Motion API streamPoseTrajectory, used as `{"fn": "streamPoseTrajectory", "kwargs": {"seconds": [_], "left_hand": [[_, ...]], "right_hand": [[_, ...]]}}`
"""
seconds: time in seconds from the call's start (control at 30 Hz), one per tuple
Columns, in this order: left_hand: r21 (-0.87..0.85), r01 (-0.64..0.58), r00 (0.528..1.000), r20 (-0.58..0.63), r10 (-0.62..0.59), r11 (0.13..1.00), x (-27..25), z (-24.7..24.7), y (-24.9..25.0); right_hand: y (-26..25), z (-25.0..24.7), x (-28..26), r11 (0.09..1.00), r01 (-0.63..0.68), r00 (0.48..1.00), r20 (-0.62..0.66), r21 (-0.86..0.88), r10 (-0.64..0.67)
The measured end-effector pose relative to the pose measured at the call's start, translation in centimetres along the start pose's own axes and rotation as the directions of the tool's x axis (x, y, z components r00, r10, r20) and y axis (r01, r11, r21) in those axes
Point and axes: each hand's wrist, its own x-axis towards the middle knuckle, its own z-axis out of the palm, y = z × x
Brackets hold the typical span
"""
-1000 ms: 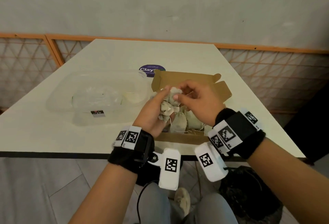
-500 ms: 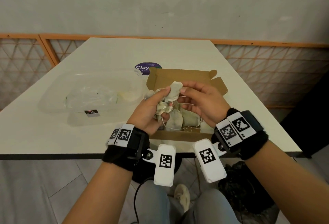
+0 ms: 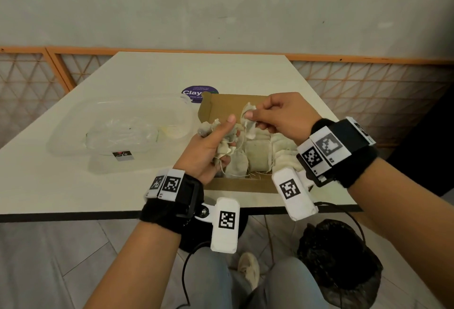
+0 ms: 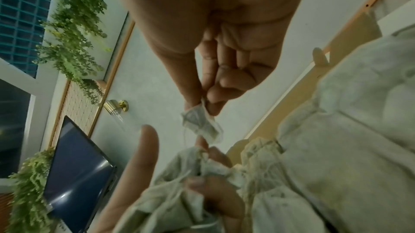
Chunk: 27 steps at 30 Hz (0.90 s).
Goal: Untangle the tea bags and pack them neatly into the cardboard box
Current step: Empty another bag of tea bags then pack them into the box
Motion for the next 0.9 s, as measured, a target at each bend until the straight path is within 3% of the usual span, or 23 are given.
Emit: {"fn": "streamPoseTrajectory", "kwargs": {"seconds": [0.13,0.27,0.37,0.63,0.9], "left_hand": [[0.059,-0.032,0.999,0.004,0.032,0.998,0.0,0.0,-0.3],[-0.008,0.036,0.998,-0.053,-0.037,0.999,0.1,-0.2,-0.2],[-0.06,0.053,0.998,-0.028,-0.054,0.997,0.0,-0.1,0.1],[-0.111,0.063,0.995,-0.068,-0.07,0.992,-0.1,-0.1,0.3],[-0.183,0.044,0.998,-0.044,-0.053,0.982,-0.3,0.0,0.4]], "right_hand": [[-0.4,0.7,-0.1,0.998,-0.044,0.991,0.126,0.037,0.039],[-0.3,0.5,0.0,0.973,-0.108,0.99,0.116,0.205,0.085],[-0.4,-0.4,0.1,0.958,-0.12,0.99,0.097,0.261,0.097],[-2.0,-2.9,0.6,0.993,0.0,0.999,0.043,-0.12,0.005],[-1.9,-3.8,0.4,0.975,0.016,0.947,0.317,-0.221,0.057]]}}
